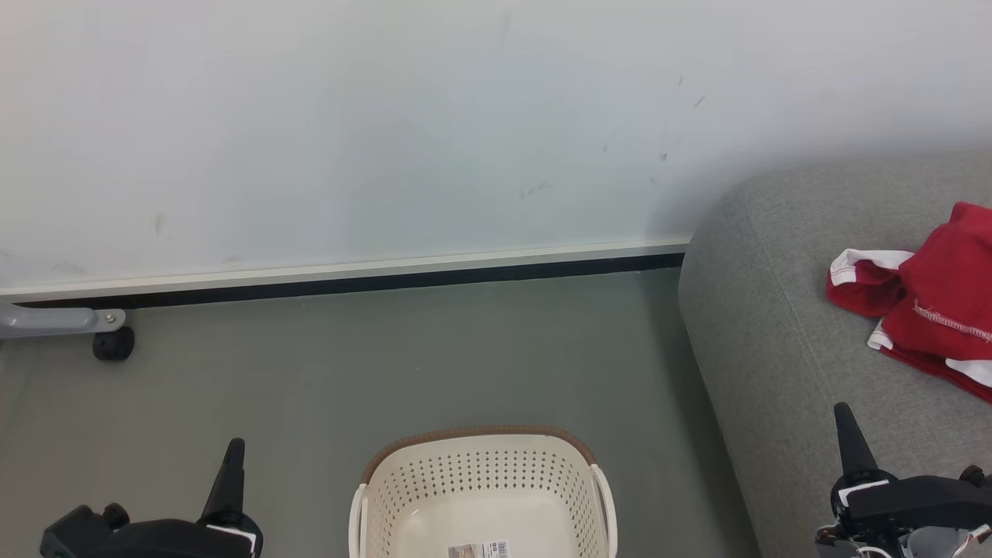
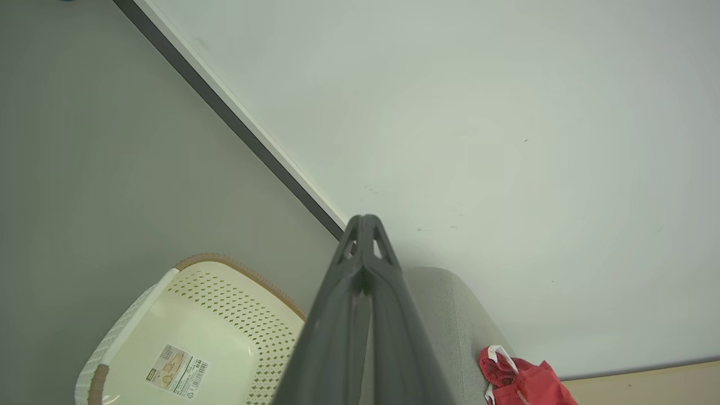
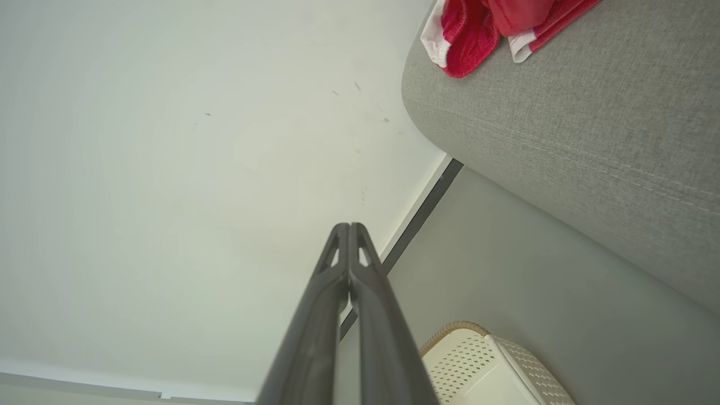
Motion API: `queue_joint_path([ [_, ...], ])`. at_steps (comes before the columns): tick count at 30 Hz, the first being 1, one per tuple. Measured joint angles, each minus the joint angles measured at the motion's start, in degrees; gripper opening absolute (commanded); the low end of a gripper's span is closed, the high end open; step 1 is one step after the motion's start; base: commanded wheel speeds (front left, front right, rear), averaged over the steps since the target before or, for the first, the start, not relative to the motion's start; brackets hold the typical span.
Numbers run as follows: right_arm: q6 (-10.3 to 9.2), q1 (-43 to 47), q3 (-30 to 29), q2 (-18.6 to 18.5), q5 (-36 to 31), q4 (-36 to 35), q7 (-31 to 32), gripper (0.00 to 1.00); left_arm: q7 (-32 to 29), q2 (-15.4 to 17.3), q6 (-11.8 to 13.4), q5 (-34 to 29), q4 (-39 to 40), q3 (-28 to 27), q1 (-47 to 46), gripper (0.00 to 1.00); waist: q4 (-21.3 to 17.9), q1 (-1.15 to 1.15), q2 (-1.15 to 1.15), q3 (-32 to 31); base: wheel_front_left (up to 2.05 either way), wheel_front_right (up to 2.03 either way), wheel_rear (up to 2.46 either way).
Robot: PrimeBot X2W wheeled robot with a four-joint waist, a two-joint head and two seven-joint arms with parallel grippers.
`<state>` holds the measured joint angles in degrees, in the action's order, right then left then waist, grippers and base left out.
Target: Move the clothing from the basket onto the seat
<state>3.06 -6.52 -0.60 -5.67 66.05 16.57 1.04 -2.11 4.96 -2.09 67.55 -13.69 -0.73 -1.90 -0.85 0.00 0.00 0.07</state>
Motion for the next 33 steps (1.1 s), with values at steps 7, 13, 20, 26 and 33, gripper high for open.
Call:
queue_joint_path([
  [7, 0.78, 0.0, -1.5, 0.5, 5.3, 0.1, 1.3, 0.00, -0.9, -0.6, -1.0, 4.7, -0.6, -0.9, -0.3, 0.00, 0.2, 0.00, 0.00, 0.0, 0.00, 0.00, 0.00],
  [13, 1.53, 0.0, -2.8, 1.2, 10.0, 0.3, 2.1, 0.00, -1.9, -1.1, -2.0, 8.9, -1.2, -1.7, -0.7, 0.00, 0.3, 0.00, 0.00, 0.0, 0.00, 0.00, 0.00],
  [20, 2.23, 0.1, -4.3, 1.8, 15.2, 0.4, 3.3, 0.00, -2.7, -1.5, -2.9, 14.4, -2.0, -2.7, -1.5, 0.00, 0.5, 0.00, 0.00, 0.0, 0.00, 0.00, 0.00],
  [26, 3.01, 0.1, -5.6, 2.3, 19.8, 0.5, 4.4, 0.00, -3.4, -1.9, -3.7, 18.5, -2.5, -3.5, -1.8, 0.00, 0.7, 0.00, 0.00, 0.0, 0.00, 0.00, 0.00],
  [33, 3.61, 0.2, -7.0, 3.0, 25.2, 0.5, 5.4, 0.00, -4.4, -2.5, -4.7, 23.2, -3.0, -4.4, -2.6, 0.00, 0.8, 0.00, 0.00, 0.0, 0.00, 0.00, 0.00],
])
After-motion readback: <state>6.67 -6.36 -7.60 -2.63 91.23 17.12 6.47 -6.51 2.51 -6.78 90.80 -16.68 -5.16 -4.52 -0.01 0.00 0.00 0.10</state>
